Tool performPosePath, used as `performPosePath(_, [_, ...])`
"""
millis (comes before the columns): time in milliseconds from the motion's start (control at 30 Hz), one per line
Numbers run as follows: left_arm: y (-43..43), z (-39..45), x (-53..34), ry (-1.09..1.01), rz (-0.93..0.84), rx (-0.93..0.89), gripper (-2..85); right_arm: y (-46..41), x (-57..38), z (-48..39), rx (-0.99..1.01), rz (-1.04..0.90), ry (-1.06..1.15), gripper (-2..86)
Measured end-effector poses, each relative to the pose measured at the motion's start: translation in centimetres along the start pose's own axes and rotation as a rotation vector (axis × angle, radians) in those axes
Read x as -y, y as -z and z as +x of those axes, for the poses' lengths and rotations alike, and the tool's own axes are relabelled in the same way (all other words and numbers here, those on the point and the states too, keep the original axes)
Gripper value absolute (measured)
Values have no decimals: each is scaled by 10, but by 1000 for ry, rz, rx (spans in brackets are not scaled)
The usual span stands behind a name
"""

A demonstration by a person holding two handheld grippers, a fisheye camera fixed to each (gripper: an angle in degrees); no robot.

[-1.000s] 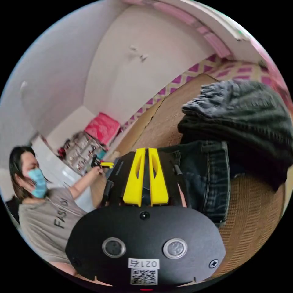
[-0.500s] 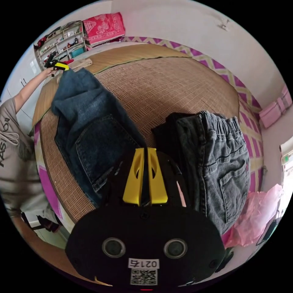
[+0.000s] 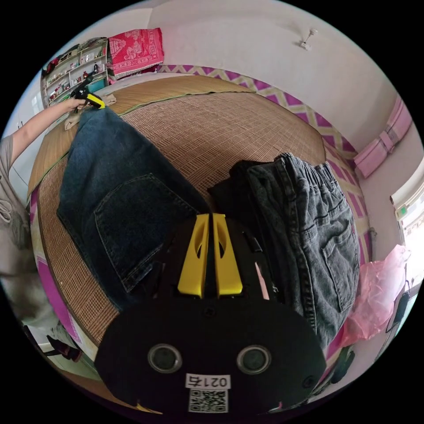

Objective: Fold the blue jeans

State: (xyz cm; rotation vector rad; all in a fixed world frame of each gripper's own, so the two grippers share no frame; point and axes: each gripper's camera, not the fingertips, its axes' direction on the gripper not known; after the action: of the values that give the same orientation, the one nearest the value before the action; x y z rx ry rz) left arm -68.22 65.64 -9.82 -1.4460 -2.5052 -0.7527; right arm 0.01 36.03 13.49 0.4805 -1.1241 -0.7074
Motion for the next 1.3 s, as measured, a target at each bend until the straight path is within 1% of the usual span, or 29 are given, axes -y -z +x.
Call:
performPosePath(33, [-14, 6, -5, -15, -29, 15, -9, 3, 5, -2, -2, -7, -5, -8])
performPosePath(67, [-14, 5, -14, -1, -1, 19, -9, 11, 17, -8, -15, -32, -21, -8])
performPosePath(133, [-9, -5, -31, 33, -14, -12, -9, 32, 36, -30, -66, -52, -16, -8])
performPosePath(167, [1, -11, -48, 64, 13, -8, -9, 49, 47, -60, -133, -33, 31, -9])
performPosePath(200, [10, -13, -58, 76, 46, -12, -9, 64, 58, -100, -168, 0, 109, -9])
performPosePath(233, [30, -11, -79, 79, 142, -46, -10, 71, 62, -123, -144, 21, 170, -9])
performPosePath(267, [50, -3, -101, 48, 245, -126, -10, 83, 71, -170, -83, 53, 280, -10])
performPosePath(300, [58, 4, -110, 28, 280, -168, -10, 91, 81, -215, -101, 61, 345, -10])
performPosePath(333, [68, 21, -126, -27, 325, -230, -10, 96, 85, -236, -110, 75, 371, -10])
performPosePath(367, [71, 42, -141, -85, 344, -253, -10, 108, 91, -271, -62, 133, 409, -10])
performPosePath(433, [60, 74, -159, -153, 319, -257, -10, 121, 103, -306, 79, 179, 430, -10])
performPosePath(467, [40, 93, -170, -192, 262, -253, -10, 122, 110, -326, 155, 184, 444, -10])
performPosePath(500, [26, 101, -176, -204, 216, -243, -10, 111, 115, -345, 169, 141, 458, -10])
performPosePath(533, [-10, 110, -191, -211, 88, -200, -10, 100, 116, -354, 151, 85, 467, -10])
performPosePath(567, [-23, 102, -218, -175, 157, -211, -10, 72, 114, -369, 141, -55, 501, -10])
performPosePath(600, [-29, 93, -231, -146, 169, -226, -10, 63, 104, -371, 195, -32, 462, -10])
performPosePath(667, [-50, 49, -273, -21, 183, -357, -10, 66, 98, -363, 275, -27, 380, -9])
performPosePath(767, [-69, 4, -326, 123, 187, -429, -10, 87, 101, -360, 283, -86, 395, -9])
performPosePath(800, [-70, -3, -339, 156, 204, -424, -9, 103, 102, -355, 239, -26, 365, -9])
performPosePath(867, [-67, -35, -401, 296, 347, -470, -9, 125, 103, -337, 183, 101, 229, -9])
performPosePath(900, [-68, -43, -418, 342, 377, -488, -9, 124, 103, -333, 157, 104, 203, -9])
performPosePath(933, [-72, -59, -453, 453, 421, -511, -8, 115, 103, -336, 163, 56, 222, -9])
performPosePath(967, [-80, -74, -491, 578, 456, -536, -7, 91, 101, -345, 225, -77, 263, -9])
performPosePath(1000, [-86, -80, -509, 643, 459, -545, -6, 96, 96, -345, 222, -32, 237, -8])
performPosePath(1067, [-111, -106, -581, 908, 458, -567, 3, 99, 91, -348, 176, -13, 224, -8])
performPosePath(1133, [-133, -123, -631, 1078, 503, -641, 35, 100, 87, -351, 129, -12, 223, -7])
performPosePath(1167, [-148, -134, -654, 1150, 523, -712, 84, 101, 85, -351, 106, -16, 224, -7])
performPosePath(1233, [-165, -149, -671, 1181, 533, -793, 119, 101, 85, -346, 100, -30, 208, -8])
performPosePath(1300, [-168, -160, -680, 1203, 543, -781, 129, 102, 81, -332, 116, -34, 182, -7])
